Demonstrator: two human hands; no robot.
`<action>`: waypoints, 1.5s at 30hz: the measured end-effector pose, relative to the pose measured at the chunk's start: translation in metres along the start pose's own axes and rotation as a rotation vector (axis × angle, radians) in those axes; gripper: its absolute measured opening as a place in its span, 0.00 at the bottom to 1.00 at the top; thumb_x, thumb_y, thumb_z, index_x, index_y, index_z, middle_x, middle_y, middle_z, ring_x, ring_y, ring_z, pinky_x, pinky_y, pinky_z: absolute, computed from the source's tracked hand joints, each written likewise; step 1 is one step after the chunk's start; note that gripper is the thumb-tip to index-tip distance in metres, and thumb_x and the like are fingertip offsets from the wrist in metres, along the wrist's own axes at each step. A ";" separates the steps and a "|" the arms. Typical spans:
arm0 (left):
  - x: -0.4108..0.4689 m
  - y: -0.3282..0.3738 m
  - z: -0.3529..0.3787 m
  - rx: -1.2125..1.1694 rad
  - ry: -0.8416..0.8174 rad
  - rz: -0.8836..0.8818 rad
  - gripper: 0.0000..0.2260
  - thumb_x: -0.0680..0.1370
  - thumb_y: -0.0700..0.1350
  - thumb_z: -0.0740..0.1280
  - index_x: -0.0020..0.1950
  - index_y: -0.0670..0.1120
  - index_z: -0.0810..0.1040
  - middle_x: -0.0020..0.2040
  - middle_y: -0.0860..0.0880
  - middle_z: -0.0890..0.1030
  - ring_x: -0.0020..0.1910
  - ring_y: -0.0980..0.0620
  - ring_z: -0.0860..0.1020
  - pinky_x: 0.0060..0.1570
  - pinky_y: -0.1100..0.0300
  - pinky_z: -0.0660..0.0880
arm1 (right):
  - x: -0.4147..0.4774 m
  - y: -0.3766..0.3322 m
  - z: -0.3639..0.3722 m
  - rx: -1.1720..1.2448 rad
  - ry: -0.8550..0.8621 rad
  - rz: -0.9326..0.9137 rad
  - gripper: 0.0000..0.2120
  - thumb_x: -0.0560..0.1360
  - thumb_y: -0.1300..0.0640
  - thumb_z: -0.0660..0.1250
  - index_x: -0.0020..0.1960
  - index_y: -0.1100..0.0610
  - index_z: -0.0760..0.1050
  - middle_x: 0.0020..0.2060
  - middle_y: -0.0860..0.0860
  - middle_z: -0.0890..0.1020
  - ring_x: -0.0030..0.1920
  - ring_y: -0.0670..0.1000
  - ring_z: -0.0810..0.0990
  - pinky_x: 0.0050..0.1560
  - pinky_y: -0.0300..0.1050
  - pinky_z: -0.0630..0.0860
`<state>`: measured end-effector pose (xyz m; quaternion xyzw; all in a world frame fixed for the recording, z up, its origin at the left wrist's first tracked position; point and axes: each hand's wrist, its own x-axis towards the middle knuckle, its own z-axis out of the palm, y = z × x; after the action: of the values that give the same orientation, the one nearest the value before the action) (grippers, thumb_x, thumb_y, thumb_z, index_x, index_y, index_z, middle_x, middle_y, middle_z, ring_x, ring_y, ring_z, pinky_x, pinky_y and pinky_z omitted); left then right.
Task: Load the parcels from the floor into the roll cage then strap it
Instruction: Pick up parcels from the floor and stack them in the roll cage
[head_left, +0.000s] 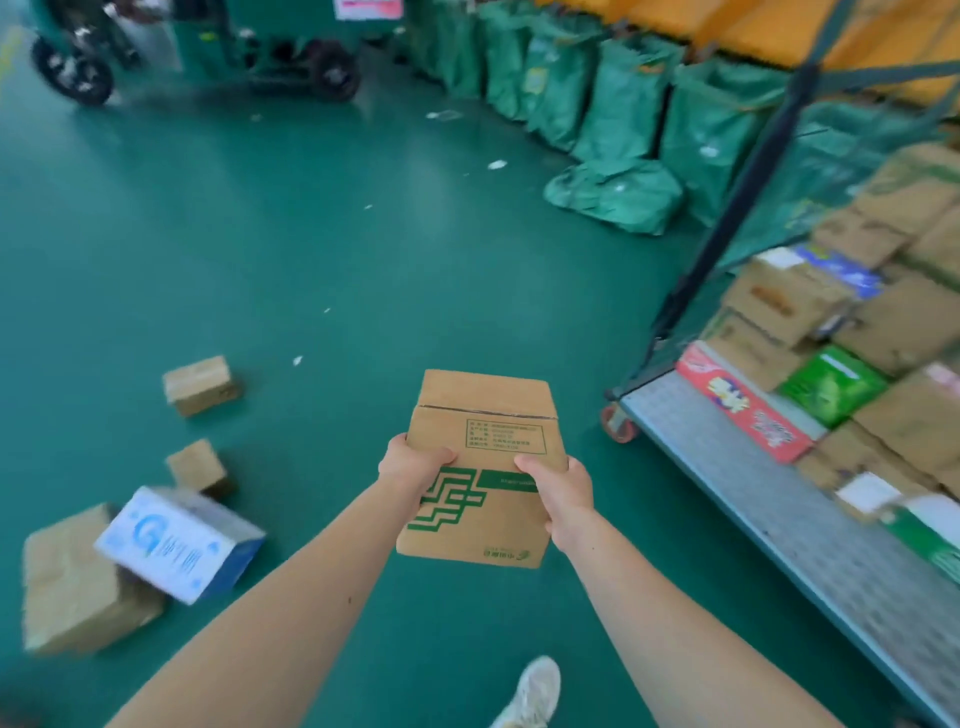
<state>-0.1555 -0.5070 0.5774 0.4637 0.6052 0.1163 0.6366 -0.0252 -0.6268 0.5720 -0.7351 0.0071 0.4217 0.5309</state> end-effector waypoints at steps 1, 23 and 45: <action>-0.007 0.012 0.020 0.033 -0.033 0.021 0.17 0.76 0.43 0.71 0.62 0.47 0.69 0.53 0.45 0.79 0.44 0.49 0.78 0.48 0.51 0.74 | -0.001 -0.010 -0.021 0.033 0.028 -0.011 0.14 0.75 0.55 0.73 0.58 0.52 0.73 0.52 0.50 0.82 0.48 0.50 0.79 0.36 0.45 0.69; -0.102 0.157 0.518 0.194 -0.569 0.357 0.19 0.75 0.43 0.72 0.63 0.46 0.70 0.54 0.44 0.81 0.49 0.45 0.80 0.48 0.51 0.77 | 0.078 -0.151 -0.480 0.354 0.517 -0.274 0.26 0.64 0.52 0.79 0.59 0.53 0.74 0.54 0.53 0.83 0.52 0.57 0.83 0.58 0.60 0.80; 0.005 0.345 0.888 0.333 -0.791 0.489 0.19 0.72 0.48 0.75 0.60 0.50 0.72 0.55 0.47 0.81 0.53 0.45 0.80 0.57 0.46 0.78 | 0.294 -0.331 -0.698 0.483 0.771 -0.312 0.14 0.71 0.54 0.76 0.53 0.49 0.74 0.51 0.51 0.82 0.51 0.54 0.81 0.54 0.54 0.78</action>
<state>0.7684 -0.7157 0.6821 0.6961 0.2010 -0.0211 0.6889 0.7432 -0.9031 0.6998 -0.6859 0.1909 0.0201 0.7020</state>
